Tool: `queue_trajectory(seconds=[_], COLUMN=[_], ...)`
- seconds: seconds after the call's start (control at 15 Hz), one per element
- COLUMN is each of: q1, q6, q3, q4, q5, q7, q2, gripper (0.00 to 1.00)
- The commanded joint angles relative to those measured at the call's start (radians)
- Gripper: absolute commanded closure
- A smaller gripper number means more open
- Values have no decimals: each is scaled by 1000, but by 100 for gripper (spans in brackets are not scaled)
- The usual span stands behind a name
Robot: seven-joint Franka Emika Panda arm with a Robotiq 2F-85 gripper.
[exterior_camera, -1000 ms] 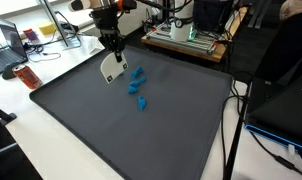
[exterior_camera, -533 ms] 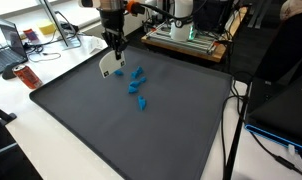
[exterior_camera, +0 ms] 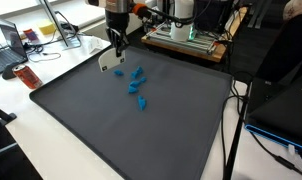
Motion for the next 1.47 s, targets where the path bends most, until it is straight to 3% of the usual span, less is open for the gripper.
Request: queue_trajectory(seconds=[0.0, 0.27, 0.6, 0.93, 1.4], q1=[42, 69, 85, 92, 148], q6=[-81, -255, -407, -456, -528], q3=[-16, 1, 25, 42, 52], q4=[6, 49, 63, 89, 206], q5=[-97, -133, -125, -136, -250], q7=[206, 389, 502, 613, 803], q2=[-5, 21, 14, 34, 144], gripper=[99, 99, 99, 99, 99])
